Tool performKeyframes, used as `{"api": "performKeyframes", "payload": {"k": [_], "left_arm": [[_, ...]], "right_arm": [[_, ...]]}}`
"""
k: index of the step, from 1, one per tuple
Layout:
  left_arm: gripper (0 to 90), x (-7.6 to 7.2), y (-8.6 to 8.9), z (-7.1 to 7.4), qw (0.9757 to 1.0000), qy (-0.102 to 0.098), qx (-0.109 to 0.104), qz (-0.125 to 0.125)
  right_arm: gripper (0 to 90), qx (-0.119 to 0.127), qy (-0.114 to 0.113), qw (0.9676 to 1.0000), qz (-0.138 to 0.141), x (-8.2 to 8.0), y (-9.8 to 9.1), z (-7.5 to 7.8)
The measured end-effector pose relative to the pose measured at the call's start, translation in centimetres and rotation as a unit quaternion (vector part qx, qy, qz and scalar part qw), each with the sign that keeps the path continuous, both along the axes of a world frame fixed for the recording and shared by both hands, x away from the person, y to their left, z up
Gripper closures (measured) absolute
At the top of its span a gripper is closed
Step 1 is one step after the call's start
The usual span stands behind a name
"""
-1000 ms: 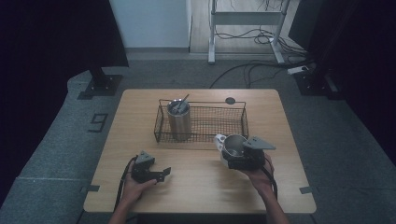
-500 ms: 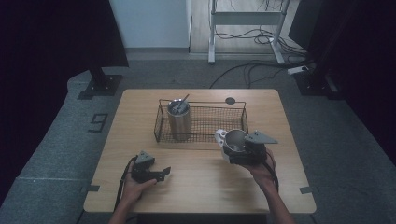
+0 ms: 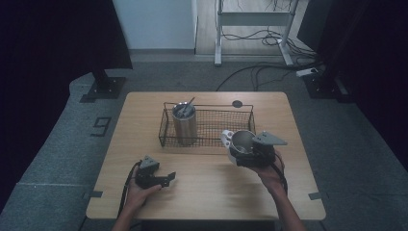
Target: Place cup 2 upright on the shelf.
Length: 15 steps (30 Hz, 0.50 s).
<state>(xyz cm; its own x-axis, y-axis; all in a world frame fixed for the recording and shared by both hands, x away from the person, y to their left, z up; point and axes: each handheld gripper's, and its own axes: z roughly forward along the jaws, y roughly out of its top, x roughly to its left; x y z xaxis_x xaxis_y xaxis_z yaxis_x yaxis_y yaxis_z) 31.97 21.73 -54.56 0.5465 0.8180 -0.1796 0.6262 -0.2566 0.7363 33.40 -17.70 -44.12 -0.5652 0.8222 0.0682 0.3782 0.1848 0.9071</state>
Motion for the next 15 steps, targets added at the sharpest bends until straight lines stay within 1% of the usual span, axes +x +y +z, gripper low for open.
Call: {"api": "performKeyframes", "payload": {"k": [15], "left_arm": [[13.5,0.0,0.0,0.0,1.0,0.001,0.001,0.002]], "right_arm": [[6.7,0.003,-0.005,1.0,0.003,0.4,0.2,1.4]]}}
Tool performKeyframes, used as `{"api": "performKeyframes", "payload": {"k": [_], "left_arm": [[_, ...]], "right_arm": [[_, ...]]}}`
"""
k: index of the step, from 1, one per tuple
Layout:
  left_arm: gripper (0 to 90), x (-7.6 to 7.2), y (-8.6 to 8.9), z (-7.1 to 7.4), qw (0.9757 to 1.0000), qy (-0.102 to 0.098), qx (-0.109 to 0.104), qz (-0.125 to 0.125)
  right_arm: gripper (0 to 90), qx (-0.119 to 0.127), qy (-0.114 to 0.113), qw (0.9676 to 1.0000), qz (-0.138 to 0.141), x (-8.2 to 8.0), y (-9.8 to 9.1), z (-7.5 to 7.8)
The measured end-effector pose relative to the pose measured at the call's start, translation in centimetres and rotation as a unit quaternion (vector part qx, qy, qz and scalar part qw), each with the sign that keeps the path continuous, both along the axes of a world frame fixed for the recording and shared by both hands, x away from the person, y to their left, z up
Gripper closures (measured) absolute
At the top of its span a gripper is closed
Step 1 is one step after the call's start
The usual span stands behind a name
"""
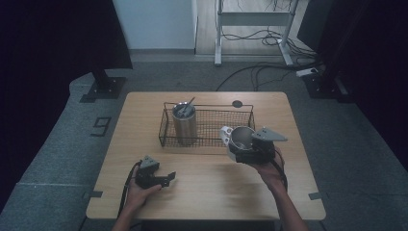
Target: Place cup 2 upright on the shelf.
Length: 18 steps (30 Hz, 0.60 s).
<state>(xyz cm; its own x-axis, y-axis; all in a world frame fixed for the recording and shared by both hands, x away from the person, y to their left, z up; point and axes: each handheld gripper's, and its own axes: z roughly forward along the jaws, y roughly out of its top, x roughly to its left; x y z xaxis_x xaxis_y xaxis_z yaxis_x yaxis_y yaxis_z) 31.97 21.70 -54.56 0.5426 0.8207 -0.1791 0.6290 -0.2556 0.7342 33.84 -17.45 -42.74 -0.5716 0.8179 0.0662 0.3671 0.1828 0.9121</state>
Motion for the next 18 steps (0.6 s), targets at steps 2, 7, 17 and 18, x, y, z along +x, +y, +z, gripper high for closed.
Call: {"api": "performKeyframes", "payload": {"k": [2,7,17,18], "left_arm": [[13.5,0.0,0.0,0.0,1.0,0.001,0.0,0.0],[13.7,0.0,0.0,0.0,1.0,0.0,0.0,0.001],[13.9,0.0,0.0,0.0,1.0,0.001,0.001,0.001],[14.0,0.0,0.0,0.0,1.0,0.001,0.001,0.001]], "right_arm": [[6.7,-0.001,0.002,1.0,0.001,0.2,0.0,0.2],[6.7,-0.001,0.002,1.0,0.002,0.3,0.0,0.5],[6.7,0.004,0.005,1.0,0.002,0.9,-0.1,1.0],[6.7,0.005,0.005,1.0,0.001,1.0,0.0,1.1]]}}
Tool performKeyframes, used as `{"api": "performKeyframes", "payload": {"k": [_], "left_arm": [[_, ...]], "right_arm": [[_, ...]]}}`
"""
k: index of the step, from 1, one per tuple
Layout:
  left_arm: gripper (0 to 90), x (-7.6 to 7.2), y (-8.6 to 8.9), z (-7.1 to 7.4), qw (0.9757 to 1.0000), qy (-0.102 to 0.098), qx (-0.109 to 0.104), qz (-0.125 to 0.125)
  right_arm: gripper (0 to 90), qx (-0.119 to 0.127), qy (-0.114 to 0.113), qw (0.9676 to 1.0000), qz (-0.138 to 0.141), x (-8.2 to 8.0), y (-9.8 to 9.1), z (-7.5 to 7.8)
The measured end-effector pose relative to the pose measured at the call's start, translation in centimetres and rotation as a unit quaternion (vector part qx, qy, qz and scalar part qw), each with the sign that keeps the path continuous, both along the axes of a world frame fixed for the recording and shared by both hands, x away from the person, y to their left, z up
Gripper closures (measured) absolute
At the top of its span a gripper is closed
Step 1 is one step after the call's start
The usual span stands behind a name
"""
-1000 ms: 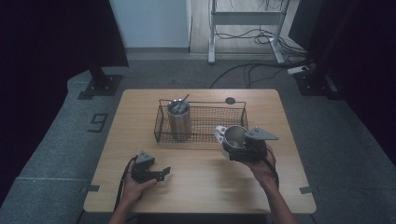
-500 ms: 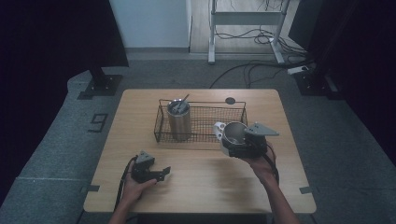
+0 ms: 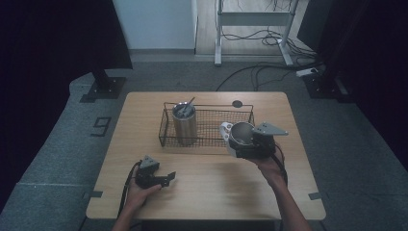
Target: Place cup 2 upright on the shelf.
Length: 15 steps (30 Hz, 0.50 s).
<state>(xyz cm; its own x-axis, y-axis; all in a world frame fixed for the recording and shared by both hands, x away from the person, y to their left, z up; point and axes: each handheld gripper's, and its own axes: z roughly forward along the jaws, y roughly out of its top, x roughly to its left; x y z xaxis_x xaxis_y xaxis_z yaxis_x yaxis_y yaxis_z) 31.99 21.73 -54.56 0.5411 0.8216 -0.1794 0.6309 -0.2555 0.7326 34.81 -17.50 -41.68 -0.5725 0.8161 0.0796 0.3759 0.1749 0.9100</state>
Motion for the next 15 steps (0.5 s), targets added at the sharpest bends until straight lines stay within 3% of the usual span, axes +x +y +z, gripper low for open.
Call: {"api": "performKeyframes", "payload": {"k": [15], "left_arm": [[14.3,-0.07,-0.17,0.02,1.0,-0.002,0.008,-0.002]], "right_arm": [[6.7,-0.001,-0.003,1.0,0.006,0.81,0.31,0.66]]}}
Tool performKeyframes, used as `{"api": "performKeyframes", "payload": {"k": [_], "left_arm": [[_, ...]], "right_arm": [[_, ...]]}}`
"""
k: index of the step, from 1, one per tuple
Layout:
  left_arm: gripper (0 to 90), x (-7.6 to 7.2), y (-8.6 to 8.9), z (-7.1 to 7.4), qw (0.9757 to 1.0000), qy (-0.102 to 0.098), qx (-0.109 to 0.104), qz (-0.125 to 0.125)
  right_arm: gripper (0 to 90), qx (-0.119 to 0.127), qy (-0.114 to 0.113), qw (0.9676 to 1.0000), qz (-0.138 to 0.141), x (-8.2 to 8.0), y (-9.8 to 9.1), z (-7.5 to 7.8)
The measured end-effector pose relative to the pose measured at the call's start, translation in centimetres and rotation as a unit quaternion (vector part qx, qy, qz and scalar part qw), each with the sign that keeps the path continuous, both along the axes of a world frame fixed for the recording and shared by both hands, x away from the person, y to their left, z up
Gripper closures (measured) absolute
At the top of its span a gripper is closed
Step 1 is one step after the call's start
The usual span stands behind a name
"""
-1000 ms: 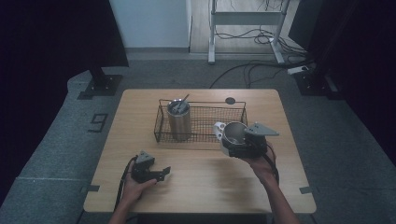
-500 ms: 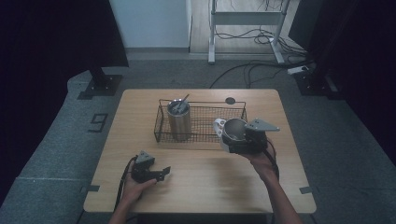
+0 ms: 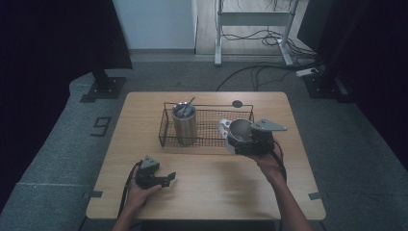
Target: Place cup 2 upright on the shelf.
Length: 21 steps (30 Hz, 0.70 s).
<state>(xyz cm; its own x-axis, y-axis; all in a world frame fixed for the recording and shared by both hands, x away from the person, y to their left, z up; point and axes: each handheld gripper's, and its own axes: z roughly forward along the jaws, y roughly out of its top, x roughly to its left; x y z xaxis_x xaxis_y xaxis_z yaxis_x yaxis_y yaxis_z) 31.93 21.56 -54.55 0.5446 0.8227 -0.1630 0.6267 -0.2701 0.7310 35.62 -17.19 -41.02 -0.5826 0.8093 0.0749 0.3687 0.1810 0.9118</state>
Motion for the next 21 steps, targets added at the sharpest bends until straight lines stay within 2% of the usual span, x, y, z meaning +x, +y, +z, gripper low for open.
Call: {"api": "performKeyframes", "payload": {"k": [13,19,21], "left_arm": [[14.5,0.0,-0.1,0.0,1.0,0.002,0.005,-0.002],[14.4,-0.1,-0.6,0.0,0.9996,-0.003,0.027,-0.001],[14.4,-0.1,-0.5,0.0,0.9997,-0.003,0.025,0.0]], "right_arm": [[6.7,-0.002,-0.005,1.0,-0.003,1.2,0.0,0.9],[6.7,-0.007,0.0,0.9999,-0.008,2.0,-0.1,1.0],[6.7,-0.007,0.0,0.9999,-0.008,2.1,-0.1,1.0]]}}
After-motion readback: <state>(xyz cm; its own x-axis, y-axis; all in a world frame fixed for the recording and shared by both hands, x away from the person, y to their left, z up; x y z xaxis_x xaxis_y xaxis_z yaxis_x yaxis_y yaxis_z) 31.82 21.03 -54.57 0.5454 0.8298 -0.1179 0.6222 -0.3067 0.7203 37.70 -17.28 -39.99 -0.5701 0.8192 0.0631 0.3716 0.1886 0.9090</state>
